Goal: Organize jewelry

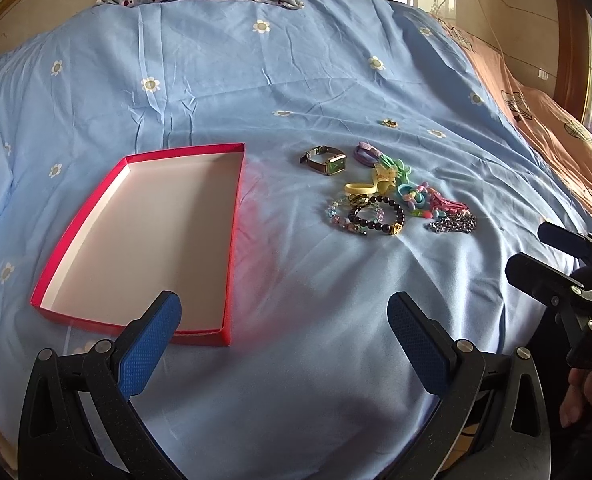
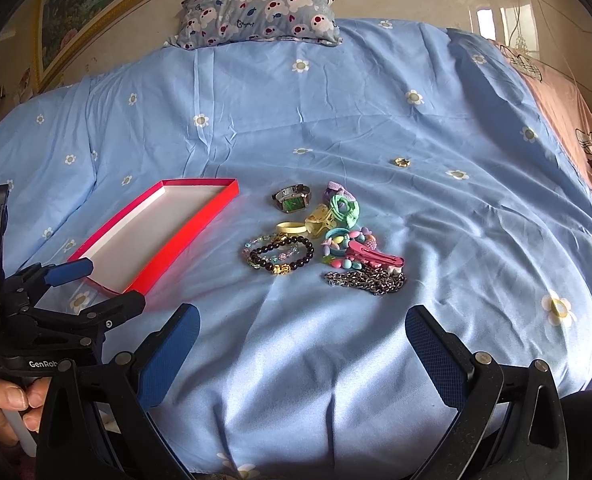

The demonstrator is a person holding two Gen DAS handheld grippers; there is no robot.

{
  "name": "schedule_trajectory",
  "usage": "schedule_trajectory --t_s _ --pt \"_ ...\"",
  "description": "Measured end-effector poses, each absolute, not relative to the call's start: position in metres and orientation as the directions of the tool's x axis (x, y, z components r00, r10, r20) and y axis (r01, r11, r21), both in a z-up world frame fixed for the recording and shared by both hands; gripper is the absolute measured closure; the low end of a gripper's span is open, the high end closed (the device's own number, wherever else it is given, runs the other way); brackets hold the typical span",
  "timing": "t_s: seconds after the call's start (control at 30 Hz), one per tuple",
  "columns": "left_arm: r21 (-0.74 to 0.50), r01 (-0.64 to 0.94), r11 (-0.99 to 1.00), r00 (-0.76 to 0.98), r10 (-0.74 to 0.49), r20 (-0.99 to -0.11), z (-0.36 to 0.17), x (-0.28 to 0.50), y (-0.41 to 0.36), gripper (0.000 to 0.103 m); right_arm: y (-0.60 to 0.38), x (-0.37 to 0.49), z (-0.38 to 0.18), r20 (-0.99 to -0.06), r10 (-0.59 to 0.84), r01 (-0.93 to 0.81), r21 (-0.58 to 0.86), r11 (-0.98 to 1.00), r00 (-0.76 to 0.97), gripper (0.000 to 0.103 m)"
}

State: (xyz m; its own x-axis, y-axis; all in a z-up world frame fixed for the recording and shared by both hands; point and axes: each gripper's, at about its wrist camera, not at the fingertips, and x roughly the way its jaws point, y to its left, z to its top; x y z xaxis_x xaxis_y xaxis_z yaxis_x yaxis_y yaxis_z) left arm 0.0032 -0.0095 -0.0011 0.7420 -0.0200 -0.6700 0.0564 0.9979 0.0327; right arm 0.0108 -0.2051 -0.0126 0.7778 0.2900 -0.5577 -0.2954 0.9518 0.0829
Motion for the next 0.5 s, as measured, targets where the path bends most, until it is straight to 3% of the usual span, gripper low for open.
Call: schedule_trajectory --t_s 0.33,0.5 --pt "-0.014 0.077 0.997 0.704 -0.064 -0.707 -0.005 0.029 -0.004 0.000 -0.214 0.030 -0.016 -0.583 0.314 -0.311 0.109 0.944 0.750 0.002" --pt "-0.043 0.108 0.993 0.676 -0.105 -0.730 -0.007 0.051 -0.008 0.004 -0.221 0.049 -0.016 -0.603 0.332 -0.325 0.125 0.937 0.726 0.007"
